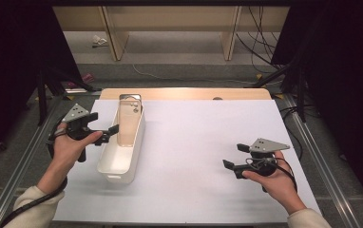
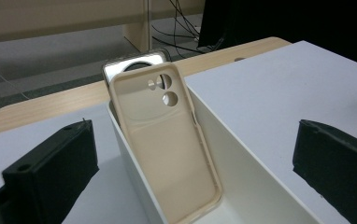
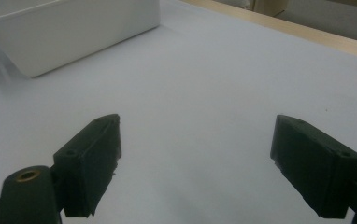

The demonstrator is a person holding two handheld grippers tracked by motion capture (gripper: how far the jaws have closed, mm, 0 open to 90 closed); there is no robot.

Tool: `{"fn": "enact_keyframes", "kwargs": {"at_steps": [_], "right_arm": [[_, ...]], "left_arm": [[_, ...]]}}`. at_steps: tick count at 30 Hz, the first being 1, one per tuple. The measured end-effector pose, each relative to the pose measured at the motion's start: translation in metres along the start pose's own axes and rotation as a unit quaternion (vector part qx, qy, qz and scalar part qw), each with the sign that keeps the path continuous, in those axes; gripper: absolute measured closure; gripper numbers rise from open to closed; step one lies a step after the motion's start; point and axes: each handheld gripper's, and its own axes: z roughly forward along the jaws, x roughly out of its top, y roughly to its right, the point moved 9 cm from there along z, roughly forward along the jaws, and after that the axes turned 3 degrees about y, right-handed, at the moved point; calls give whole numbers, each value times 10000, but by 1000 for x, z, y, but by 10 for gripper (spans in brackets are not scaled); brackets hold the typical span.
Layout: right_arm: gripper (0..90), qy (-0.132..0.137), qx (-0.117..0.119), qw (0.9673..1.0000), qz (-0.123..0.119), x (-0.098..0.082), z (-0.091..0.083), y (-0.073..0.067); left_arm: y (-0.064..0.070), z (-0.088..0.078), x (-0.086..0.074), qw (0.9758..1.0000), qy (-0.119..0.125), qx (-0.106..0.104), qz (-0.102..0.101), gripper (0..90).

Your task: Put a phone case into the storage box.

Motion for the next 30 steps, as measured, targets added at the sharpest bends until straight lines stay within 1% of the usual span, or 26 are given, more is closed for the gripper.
{"fn": "enact_keyframes", "kwargs": {"at_steps": [7, 11, 15, 20, 30], "right_arm": [[170, -2, -2, 10000, -4, 0, -1, 0], [170, -3, -2, 10000, -6, 0, -1, 0], [170, -4, -2, 10000, -3, 0, -1, 0], [171, -6, 4, 10000, -2, 0, -1, 0], [171, -2, 3, 10000, 8, 0, -1, 0]], "left_arm": [[12, -6, -2, 9999, 21, -91, 60, 0], [20, -10, -7, 9998, -20, -147, 111, 0], [24, -13, -12, 9997, -57, -170, 152, 0], [28, -18, -18, 9997, -87, -187, 151, 0], [42, -25, -28, 9992, -132, -291, 231, 0]]}}
